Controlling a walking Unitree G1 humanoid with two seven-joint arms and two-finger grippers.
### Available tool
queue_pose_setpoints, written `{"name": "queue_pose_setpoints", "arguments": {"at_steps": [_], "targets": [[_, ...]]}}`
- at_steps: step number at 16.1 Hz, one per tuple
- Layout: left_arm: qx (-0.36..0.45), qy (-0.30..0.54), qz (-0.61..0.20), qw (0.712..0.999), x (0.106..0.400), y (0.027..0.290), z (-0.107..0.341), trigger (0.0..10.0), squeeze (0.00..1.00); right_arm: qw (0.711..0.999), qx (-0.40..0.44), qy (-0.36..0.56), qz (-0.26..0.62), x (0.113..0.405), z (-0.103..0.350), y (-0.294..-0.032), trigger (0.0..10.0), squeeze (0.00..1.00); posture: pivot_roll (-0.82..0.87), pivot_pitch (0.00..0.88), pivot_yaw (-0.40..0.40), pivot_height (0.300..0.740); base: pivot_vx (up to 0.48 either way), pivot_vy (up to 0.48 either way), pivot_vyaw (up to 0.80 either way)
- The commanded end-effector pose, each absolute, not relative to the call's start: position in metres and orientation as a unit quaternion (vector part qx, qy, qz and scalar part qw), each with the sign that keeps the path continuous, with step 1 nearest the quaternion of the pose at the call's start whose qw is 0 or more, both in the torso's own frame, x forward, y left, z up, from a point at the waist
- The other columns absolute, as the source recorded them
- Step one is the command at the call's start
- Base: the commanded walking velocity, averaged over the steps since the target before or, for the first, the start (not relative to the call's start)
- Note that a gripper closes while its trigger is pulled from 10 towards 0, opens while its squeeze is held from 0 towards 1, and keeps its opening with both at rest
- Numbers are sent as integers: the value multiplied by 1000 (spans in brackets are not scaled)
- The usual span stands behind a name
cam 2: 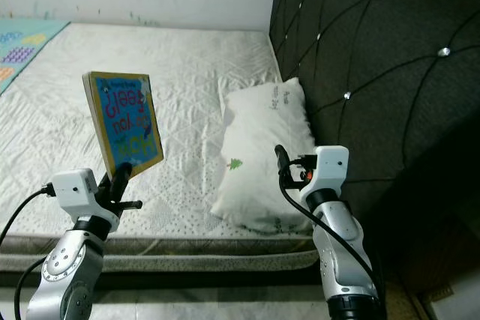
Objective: Clean up the room
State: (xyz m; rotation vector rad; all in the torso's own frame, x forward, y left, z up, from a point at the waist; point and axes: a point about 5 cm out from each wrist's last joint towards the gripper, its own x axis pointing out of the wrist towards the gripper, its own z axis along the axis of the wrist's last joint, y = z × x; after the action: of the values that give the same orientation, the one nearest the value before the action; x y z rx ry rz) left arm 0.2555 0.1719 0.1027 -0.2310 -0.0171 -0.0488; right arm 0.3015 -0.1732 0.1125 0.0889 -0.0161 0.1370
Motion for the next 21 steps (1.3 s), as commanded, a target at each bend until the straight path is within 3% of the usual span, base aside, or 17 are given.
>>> {"name": "queue_pose_setpoints", "arguments": {"at_steps": [1, 8, 21], "targets": [[-109, -33, -21, 993, 257, 176, 112, 10000, 0, 996, 44, -14, 71, 303, 115, -171, 10000, 0, -10, 86, -44, 740, 0, 0, 0], [-112, -48, -55, 991, 255, 170, 116, 10000, 0, 996, 46, -15, 70, 304, 116, -172, 10000, 0, -12, 87, -45, 740, 0, 0, -296], [-114, -50, -65, 990, 253, 167, 116, 10000, 0, 996, 42, -13, 73, 303, 115, -171, 10000, 0, -11, 92, -46, 740, 292, 0, 0]]}}
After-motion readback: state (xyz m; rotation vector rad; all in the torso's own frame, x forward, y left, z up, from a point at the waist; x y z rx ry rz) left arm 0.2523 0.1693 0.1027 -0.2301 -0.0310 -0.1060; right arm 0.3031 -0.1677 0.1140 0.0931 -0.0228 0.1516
